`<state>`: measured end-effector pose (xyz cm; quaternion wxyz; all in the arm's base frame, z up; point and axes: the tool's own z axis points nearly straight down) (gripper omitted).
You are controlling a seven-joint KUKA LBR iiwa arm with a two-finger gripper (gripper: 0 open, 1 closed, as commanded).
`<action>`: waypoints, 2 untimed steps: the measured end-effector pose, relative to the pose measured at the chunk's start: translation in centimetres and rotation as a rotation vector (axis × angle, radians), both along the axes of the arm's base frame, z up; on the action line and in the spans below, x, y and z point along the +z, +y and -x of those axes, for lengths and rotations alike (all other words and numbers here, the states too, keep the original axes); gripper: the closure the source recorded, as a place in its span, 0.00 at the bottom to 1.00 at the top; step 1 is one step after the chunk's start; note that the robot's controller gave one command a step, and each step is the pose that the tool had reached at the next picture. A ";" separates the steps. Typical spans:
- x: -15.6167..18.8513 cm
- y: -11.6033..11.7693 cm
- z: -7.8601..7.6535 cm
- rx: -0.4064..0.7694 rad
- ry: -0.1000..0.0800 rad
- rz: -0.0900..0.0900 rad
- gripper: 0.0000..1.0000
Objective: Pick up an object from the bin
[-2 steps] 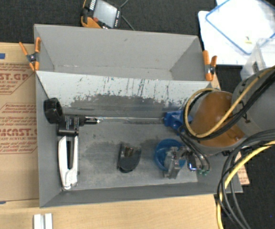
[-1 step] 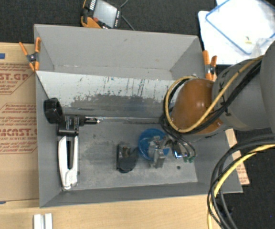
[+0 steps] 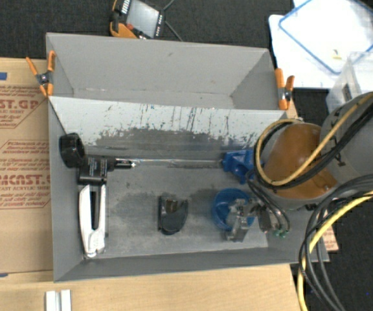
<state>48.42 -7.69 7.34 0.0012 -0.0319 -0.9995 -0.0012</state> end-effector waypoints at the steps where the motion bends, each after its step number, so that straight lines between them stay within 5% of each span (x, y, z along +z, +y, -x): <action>1: 0.0 0.0 0.0 0.000 0.000 0.000 1.00; 2: -0.1 0.1 -0.3 0.007 0.001 0.000 1.00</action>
Offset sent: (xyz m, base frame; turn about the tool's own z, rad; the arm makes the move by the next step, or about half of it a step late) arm 0.0144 0.0064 -0.0034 -0.0372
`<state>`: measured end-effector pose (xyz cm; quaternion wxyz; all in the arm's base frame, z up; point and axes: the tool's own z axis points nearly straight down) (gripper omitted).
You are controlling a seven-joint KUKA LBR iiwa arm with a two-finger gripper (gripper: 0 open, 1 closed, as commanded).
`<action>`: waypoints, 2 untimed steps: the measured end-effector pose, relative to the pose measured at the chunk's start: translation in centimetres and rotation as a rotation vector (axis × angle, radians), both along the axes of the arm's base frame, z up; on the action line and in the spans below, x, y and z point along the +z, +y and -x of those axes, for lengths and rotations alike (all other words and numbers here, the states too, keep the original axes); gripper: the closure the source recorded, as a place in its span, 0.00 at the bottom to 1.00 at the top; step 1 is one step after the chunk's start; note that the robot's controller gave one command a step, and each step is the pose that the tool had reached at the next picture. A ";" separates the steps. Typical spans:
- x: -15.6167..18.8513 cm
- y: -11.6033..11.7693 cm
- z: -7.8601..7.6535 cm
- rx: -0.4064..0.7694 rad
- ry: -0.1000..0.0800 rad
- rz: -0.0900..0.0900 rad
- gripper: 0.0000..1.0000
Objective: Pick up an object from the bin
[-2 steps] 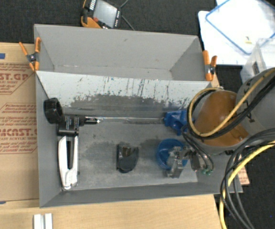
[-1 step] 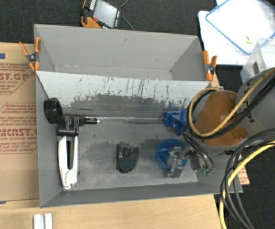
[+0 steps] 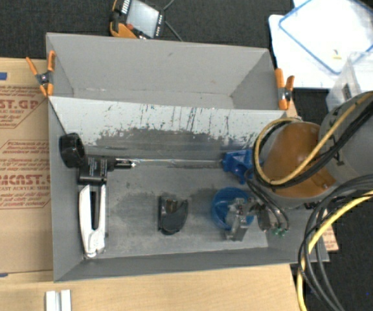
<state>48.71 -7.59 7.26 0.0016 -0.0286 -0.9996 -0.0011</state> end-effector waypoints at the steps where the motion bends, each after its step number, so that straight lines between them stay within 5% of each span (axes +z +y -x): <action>1: -0.2 -0.2 0.6 0.113 -0.002 0.000 1.00; 2: -0.2 1.8 -0.4 0.032 -0.004 -0.001 1.00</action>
Offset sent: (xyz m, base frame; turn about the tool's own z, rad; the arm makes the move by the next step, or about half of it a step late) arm 0.0029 0.0171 -0.0026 -0.0306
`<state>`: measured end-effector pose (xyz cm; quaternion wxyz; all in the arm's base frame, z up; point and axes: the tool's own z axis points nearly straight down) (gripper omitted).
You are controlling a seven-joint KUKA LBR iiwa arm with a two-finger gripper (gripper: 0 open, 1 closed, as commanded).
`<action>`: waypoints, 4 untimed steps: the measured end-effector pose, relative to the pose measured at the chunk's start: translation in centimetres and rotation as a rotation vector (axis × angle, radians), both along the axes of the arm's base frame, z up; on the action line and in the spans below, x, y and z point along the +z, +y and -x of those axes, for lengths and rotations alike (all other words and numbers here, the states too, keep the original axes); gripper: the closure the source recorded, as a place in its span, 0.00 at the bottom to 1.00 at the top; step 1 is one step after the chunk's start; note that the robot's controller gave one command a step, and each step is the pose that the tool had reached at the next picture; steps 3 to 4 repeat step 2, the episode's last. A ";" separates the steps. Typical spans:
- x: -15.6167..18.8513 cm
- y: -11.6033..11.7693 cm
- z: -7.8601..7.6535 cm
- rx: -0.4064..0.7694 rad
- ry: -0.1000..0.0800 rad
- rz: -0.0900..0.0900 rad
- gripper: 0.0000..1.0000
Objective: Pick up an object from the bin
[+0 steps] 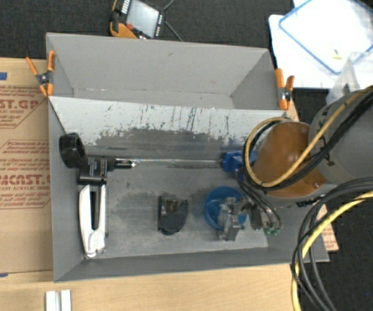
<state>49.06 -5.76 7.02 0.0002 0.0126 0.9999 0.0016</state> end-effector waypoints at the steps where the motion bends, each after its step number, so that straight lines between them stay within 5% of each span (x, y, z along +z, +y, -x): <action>1: 0.0 0.0 0.0 0.000 0.000 0.000 1.00; 4: 0.0 1.5 -0.1 -0.012 -0.001 -0.001 1.00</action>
Offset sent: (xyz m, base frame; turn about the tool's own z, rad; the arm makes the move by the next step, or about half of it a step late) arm 0.0003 0.0141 -0.0002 0.0127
